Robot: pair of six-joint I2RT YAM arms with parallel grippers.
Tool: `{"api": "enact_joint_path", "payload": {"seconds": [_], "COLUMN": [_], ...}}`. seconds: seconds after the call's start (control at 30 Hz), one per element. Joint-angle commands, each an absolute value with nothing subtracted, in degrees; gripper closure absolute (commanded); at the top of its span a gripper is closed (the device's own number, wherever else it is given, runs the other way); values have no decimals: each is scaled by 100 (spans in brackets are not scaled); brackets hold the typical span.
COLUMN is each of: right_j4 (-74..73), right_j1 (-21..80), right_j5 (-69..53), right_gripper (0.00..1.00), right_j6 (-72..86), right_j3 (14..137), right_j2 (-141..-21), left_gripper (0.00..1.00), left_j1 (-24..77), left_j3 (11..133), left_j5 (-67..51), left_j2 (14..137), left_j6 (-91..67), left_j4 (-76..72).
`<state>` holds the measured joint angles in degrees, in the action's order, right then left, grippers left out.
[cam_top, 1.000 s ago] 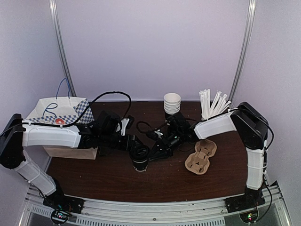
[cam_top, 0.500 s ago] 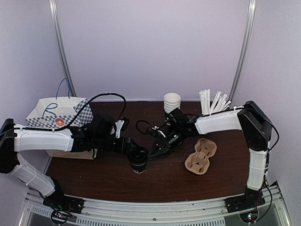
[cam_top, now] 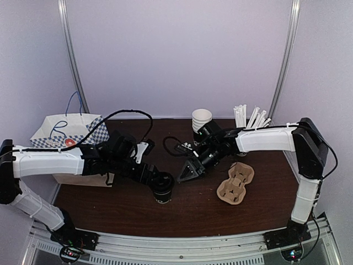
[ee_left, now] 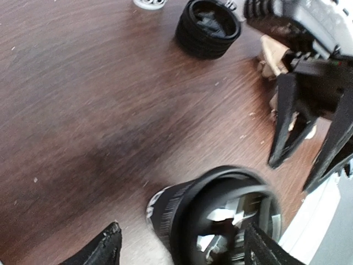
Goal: Pack the takeout coffee
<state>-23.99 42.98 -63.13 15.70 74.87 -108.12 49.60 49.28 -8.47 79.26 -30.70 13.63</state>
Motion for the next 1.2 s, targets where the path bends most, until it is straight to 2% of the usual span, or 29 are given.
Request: {"api": "enact_joint_path", "payload": {"seconds": [0.0, 0.27, 0.7, 0.8, 0.9, 1.0, 1.17], "right_j4": [-2504, -1996, -1510, -1505, -1726, -2563, -3447], "right_j1": [4274, 4276, 4372, 4406, 4427, 4434, 4467], "right_j5": [-6239, -6615, -6845, -6811, -6467, -5817, -4811], "right_gripper": [62, 65, 64, 66, 73, 79, 83], "right_j6": [1568, 2193, 2607, 2662, 2582, 2257, 1972], "right_j3": [7817, 7953, 7871, 7851, 7811, 7926, 8114], "right_j2": [-11051, -11535, -11712, -11771, -11886, -12126, -12637], "left_gripper": [23, 22, 32, 34, 35, 36, 38], "left_j1": [4979, 4979, 4983, 4983, 4978, 4983, 4968], "left_j3": [5025, 4990, 4778, 4740, 4656, 4539, 4252], "left_j5": [-529, -970, -1015, -1022, -1038, -1023, -866], "left_j2": [7606, 7377, 7938, 8051, 8123, 8200, 8302], "left_j6": [-2867, -2989, -3287, -3319, -3379, -3450, -3635], "left_j4": [1686, 1781, 1808, 1819, 1793, 1750, 1664]}}
